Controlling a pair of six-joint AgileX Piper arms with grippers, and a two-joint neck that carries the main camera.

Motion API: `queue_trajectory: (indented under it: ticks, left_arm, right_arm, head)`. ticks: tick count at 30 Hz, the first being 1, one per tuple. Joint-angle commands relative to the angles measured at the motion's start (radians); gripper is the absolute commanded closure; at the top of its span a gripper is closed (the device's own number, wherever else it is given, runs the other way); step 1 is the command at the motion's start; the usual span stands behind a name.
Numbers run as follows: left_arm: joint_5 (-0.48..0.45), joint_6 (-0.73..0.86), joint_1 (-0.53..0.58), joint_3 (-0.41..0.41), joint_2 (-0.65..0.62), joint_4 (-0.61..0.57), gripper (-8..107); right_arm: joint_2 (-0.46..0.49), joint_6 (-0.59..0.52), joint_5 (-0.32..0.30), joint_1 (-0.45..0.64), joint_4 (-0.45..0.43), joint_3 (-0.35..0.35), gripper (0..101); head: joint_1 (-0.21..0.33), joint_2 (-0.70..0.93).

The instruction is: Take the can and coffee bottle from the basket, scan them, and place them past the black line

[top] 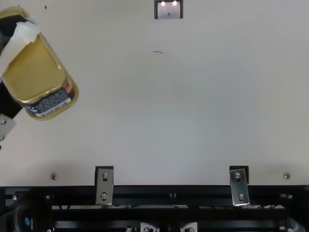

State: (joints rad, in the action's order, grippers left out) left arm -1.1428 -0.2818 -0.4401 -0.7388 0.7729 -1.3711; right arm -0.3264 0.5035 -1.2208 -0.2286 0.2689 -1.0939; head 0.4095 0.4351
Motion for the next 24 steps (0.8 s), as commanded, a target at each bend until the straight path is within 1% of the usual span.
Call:
queue_trajectory:
  ticks: [1, 12, 18, 19, 21, 24]
  left_arm:
    - [0.03, -0.094, 0.044, 0.002, -0.006, -0.001, 89]
    - [0.166, -0.341, 0.237, -0.03, -0.008, -0.025, 89]
    - [0.232, -0.426, 0.35, -0.062, -0.013, -0.039, 89]
    - [0.215, -0.406, 0.312, -0.058, -0.011, -0.038, 89]
    - [0.229, -0.424, 0.341, -0.062, -0.012, -0.041, 89]
    - [0.227, -0.425, 0.35, -0.062, -0.012, -0.042, 89]
  right_arm:
    - [0.0, 0.0, 0.0, 0.0, 0.0, 0.0, 0]
    - [0.0, 0.0, 0.0, 0.0, 0.0, 0.0, 0]
    - [0.0, 0.0, 0.0, 0.0, 0.0, 0.0, 0]
    - [0.0, 0.0, 0.0, 0.0, 0.0, 0.0, 0]
    - [0.0, 0.0, 0.0, 0.0, 0.0, 0.0, 0]
    - [0.0, 0.0, 0.0, 0.0, 0.0, 0.0, 0]
  head:
    - [0.026, 0.014]
    - [0.026, 0.014]
    - [0.026, 0.014]
    - [0.026, 0.014]
    - [0.026, 0.014]
    - [0.026, 0.014]
